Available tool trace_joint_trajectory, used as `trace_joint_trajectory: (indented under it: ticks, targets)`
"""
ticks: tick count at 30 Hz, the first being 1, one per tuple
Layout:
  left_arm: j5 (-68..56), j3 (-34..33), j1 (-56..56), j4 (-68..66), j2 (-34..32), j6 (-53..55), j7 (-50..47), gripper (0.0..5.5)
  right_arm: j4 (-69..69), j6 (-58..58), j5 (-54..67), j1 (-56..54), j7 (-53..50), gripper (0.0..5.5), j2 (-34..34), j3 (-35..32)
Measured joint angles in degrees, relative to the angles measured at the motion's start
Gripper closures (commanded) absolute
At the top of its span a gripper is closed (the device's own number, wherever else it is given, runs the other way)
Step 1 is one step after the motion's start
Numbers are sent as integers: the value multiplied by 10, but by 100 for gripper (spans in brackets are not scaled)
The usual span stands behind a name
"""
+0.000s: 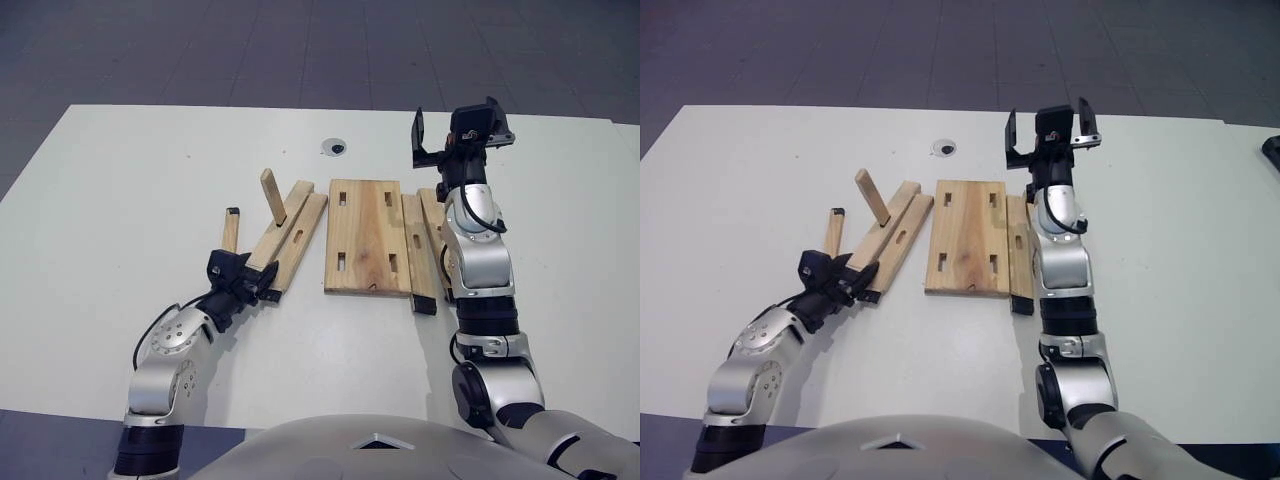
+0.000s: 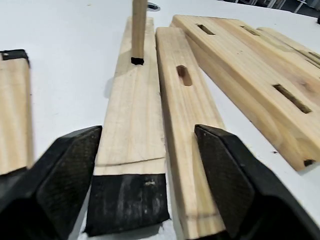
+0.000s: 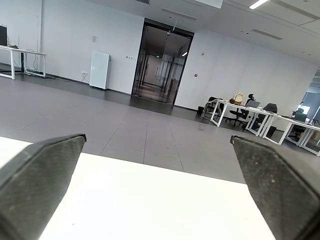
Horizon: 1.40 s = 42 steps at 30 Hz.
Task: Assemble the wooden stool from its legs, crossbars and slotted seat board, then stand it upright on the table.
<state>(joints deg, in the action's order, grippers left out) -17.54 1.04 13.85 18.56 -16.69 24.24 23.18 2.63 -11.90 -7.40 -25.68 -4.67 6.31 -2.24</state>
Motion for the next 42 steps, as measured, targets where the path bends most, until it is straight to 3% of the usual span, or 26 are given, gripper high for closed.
trace_joint_trajectory:
  ticks: [5, 6, 7, 10, 28, 42]
  targets:
    - [27, 1, -23, -20, -6, -5, -20, 52, 0, 1, 0, 0, -2, 10, 0, 0]
    - [30, -1, -28, -25, -6, -4, -26, 71, 0, 1, 0, 0, -2, 10, 0, 0]
    - [34, -4, -36, -32, -6, -2, -34, 36, 0, 1, 0, 0, -3, 10, 0, 0]
    - [38, -8, -43, -38, -7, 2, -40, 13, 0, 2, 0, 0, -2, 10, 0, 0]
    - [43, -43, -43, -55, -26, 1, -43, 13, 0, 2, -1, 0, -2, 10, 0, 1]
    - [93, 10, -33, -48, -46, -39, -24, 13, 2, 3, -2, 0, 2, 10, 1, 6]
